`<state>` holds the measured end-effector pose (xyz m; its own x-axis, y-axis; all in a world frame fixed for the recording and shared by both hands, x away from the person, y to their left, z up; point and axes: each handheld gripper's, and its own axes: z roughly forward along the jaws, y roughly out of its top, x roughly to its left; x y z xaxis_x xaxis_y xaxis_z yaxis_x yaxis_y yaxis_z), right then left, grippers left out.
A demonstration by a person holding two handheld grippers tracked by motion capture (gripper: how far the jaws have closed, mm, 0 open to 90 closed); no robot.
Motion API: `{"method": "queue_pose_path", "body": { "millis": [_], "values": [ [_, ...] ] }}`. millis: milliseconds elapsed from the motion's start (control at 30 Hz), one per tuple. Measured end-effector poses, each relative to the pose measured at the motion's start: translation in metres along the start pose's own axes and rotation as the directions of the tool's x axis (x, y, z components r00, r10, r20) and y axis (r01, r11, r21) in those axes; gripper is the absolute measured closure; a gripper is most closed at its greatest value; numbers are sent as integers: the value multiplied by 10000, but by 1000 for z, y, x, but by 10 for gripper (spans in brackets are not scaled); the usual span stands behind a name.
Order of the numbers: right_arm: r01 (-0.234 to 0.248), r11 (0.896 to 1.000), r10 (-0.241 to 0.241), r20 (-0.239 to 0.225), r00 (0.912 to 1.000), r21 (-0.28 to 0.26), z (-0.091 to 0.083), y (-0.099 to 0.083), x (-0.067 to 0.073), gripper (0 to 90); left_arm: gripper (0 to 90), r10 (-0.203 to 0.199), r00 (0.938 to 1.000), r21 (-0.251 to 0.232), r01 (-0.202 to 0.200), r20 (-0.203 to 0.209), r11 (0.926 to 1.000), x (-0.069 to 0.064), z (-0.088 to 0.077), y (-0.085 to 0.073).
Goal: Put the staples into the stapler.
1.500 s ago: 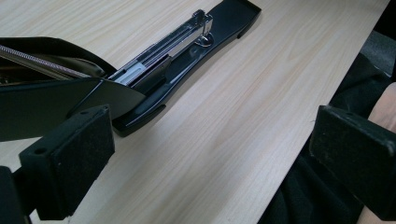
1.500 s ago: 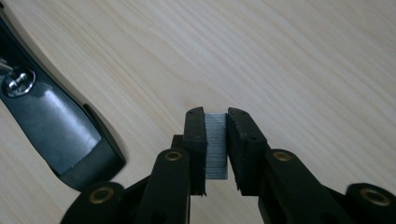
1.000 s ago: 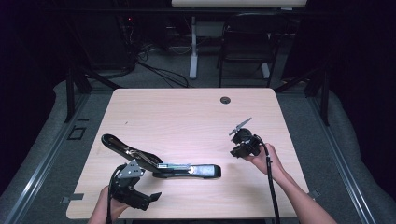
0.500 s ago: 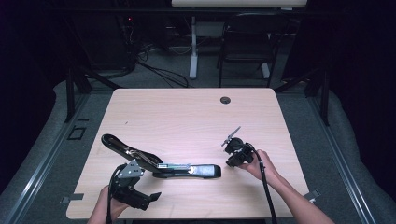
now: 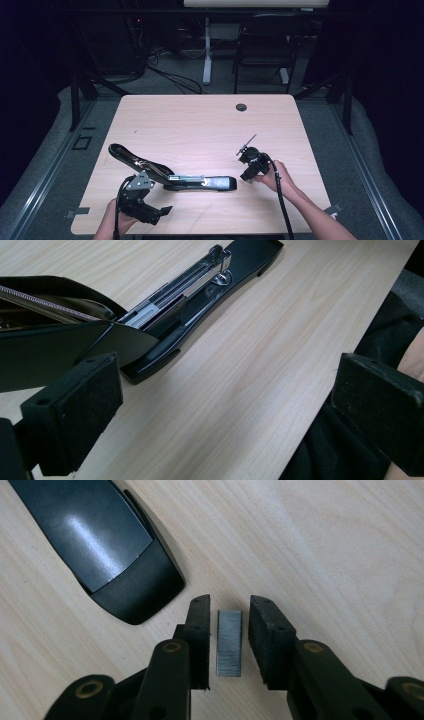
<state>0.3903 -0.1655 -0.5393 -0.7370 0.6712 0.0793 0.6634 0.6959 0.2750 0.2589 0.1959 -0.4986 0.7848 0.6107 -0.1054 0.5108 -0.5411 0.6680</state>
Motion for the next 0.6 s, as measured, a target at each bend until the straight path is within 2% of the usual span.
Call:
{"method": "queue_pose_path", "body": {
  "millis": [133, 167, 267, 400, 467, 500, 600],
  "values": [
    [-155, 9999, 155, 25, 9999, 61, 2, 1, 1, 726, 0, 3, 10000, 9, -3, 7, 10000, 0, 0, 0],
    [-185, 9994, 183, 76, 9998, 276, 2, 1, 0, 742, 0, 0, 10000, 13, 0, 9, 10000, -1, 0, 0],
    [-353, 9989, 352, 55, 9994, 295, 3, 1, 0, 776, 0, 2, 10000, 40, -2, 3, 10000, 0, 0, 0],
    [-392, 9989, 391, 61, 9992, 245, 3, 2, 0, 778, 0, -58, 10000, 72, 58, 1, 10000, 0, -1, 0],
    [-212, 9985, 207, 102, 9997, 496, 3, 3, -1, 777, 0, -209, 9998, 2, 209, 25, 9998, 1, -1, -1],
    [-349, 9988, 344, 152, 9993, 330, 4, 3, 0, 777, 0, -286, 9996, -19, 287, 45, 9996, 1, -1, -1],
    [-247, 9990, 240, 201, 9995, 372, 4, 3, 1, 780, 0, -478, 9989, -18, 478, 35, 9989, 2, -3, -1]
  ]
}}
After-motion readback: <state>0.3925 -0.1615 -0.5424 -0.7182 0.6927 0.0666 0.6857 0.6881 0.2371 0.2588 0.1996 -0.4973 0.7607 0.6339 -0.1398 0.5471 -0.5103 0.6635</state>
